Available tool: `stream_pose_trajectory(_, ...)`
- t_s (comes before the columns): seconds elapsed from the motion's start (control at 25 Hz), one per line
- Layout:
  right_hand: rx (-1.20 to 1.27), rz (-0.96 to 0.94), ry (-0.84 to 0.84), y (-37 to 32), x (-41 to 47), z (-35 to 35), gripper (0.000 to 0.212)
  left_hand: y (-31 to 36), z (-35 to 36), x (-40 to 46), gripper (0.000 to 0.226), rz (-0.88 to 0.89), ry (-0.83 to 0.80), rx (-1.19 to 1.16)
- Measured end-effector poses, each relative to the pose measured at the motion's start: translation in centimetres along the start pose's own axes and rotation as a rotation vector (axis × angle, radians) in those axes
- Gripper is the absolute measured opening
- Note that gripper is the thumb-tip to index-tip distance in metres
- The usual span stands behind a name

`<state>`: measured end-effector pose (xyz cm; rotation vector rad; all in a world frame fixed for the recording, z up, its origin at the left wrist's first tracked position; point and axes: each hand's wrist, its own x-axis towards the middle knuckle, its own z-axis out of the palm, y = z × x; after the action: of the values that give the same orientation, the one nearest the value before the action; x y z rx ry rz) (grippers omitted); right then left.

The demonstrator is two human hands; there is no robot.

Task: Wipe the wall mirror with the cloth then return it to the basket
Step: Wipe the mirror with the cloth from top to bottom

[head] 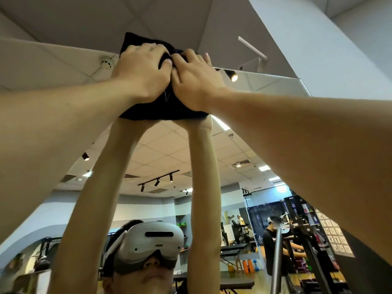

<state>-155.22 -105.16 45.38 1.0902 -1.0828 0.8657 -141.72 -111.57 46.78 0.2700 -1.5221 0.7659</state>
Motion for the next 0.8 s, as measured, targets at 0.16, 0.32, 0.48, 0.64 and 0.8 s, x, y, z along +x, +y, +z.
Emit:
stream_pose_trajectory(0.16,-0.004,-0.016,-0.009,4.2,-1.2,-0.6,0.045,4.1,2.6,0.9,0.043,-0.006,-0.003,0.024)
stream_pose_trajectory(0.32,0.044,-0.011,-0.058,12.2,-3.6,-2.2,0.046,11.2,6.8,1.9,0.044,-0.030,-0.001,0.026)
stream_pose_trajectory(0.48,0.046,-0.017,-0.077,18.6,-5.5,-3.3,0.046,16.9,10.4,2.8,0.045,-0.038,0.006,0.040)
stream_pose_trajectory(0.64,0.065,-0.032,-0.056,24.6,-7.1,-4.3,0.048,22.1,13.7,4.2,0.047,-0.030,0.016,0.062)
stream_pose_trajectory(0.8,0.050,0.008,-0.056,29.8,-8.4,-5.3,0.043,26.9,16.3,5.6,0.044,-0.027,-0.009,0.074)
